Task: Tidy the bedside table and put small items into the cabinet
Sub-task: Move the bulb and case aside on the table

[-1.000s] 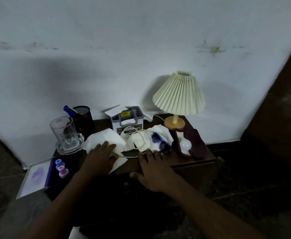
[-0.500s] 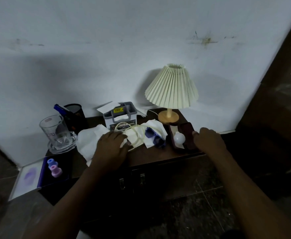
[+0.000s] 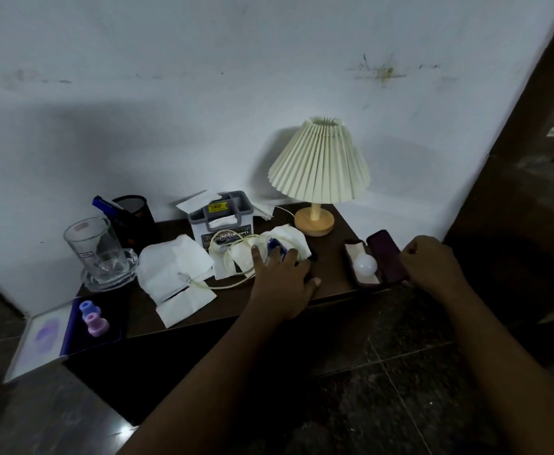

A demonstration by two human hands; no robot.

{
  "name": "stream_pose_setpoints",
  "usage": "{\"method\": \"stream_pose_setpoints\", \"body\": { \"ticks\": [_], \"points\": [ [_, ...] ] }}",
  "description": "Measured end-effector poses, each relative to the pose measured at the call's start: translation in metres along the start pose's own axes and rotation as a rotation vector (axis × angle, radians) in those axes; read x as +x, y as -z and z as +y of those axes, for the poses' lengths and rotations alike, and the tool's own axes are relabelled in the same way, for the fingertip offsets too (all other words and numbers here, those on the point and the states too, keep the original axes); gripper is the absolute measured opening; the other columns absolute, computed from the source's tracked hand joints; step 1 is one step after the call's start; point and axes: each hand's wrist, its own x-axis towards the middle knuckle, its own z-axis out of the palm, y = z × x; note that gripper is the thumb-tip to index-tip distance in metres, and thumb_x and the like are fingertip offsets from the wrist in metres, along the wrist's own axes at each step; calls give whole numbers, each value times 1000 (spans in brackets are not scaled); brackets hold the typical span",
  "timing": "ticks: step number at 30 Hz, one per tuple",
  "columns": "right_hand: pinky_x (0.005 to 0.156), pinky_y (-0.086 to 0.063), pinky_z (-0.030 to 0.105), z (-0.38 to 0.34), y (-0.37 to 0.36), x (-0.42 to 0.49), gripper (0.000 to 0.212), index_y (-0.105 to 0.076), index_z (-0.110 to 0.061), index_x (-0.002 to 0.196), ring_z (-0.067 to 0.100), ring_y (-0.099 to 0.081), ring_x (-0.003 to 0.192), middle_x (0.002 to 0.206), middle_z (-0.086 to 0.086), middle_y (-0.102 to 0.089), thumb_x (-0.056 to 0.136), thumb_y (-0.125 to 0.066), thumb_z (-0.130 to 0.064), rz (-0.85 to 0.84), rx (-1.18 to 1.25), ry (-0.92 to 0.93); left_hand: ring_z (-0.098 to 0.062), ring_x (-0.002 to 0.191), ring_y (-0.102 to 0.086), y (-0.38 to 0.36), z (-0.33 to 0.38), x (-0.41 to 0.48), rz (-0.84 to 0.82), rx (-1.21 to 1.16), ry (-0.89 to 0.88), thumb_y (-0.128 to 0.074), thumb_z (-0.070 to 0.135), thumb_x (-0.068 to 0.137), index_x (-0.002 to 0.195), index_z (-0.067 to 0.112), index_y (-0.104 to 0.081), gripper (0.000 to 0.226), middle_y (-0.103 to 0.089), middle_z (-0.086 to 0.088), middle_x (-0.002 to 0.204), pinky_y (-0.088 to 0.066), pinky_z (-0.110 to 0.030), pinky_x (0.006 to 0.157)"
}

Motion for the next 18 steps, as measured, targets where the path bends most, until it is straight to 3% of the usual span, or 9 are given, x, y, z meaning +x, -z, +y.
{"method": "stream_pose_setpoints", "body": {
  "ticks": [5, 11, 14, 18],
  "points": [
    [83, -55, 46, 7, -8, 1, 9, -63, -8, 87, 32, -64, 89, 94, 11, -67, 91, -62, -16, 30, 67, 55, -35, 141, -41, 2, -21, -15, 8, 31, 30, -34, 62, 98, 128, 27, -58, 52, -55, -2, 139, -12, -75, 114],
    [80, -59, 49, -5, -31, 7, 9, -63, -8, 91, 34, -69, 85, 94, 12, -68, 93, -62, -17, -60, 122, 80, -29, 137, -47, 9, -35, -34, 42, 60, 60, -37, 61, 98, 112, 23, -67, 50, -64, 1, 127, -10, -73, 116],
    [79, -57, 44, -10, -40, 9, 18, -61, -9, 95, 31, -65, 86, 96, 13, -68, 96, -61, -27, -74, 54, 75, -30, 141, -43, 11, -38, -39, 27, 67, 57, -36, 61, 99, 115, 22, -66, 52, -63, -1, 131, -7, -73, 117],
    [79, -52, 43, -35, -47, 8, 34, -63, -8, 113, 39, -61, 96, 106, 18, -67, 99, -57, -39, 167, -214, 248, -32, 145, -37, 13, -37, -38, 20, 36, 48, -36, 61, 99, 121, 22, -64, 53, -57, -3, 137, -2, -72, 118]
  ]
}}
